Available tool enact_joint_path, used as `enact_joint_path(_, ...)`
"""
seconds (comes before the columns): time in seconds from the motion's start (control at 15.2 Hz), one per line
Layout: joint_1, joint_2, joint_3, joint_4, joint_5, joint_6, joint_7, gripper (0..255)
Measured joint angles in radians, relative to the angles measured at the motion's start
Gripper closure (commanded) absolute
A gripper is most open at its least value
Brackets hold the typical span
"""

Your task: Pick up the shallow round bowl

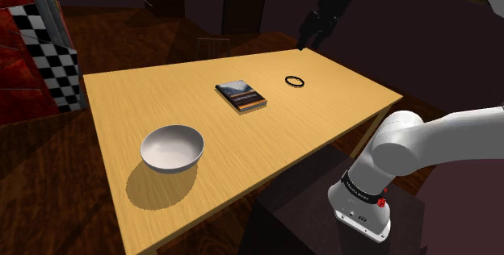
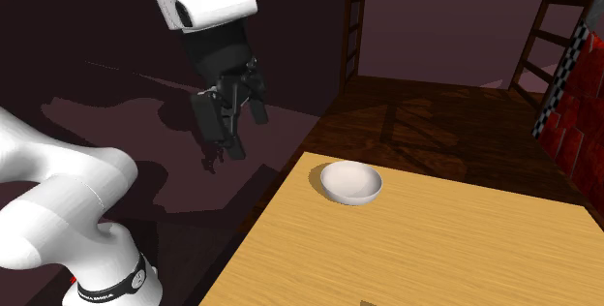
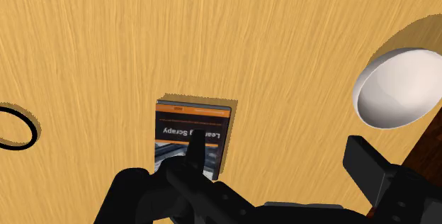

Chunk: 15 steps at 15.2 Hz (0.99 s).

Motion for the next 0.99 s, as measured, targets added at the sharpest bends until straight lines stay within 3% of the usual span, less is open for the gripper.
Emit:
enact_joint_path(0.2,0.005,0.019,0.013,-0.012,0.009,0.027,0.012,0)
enact_joint_path(0.99,0.057,0.277,0.179,-0.086,0.093,0.329,0.158,0)
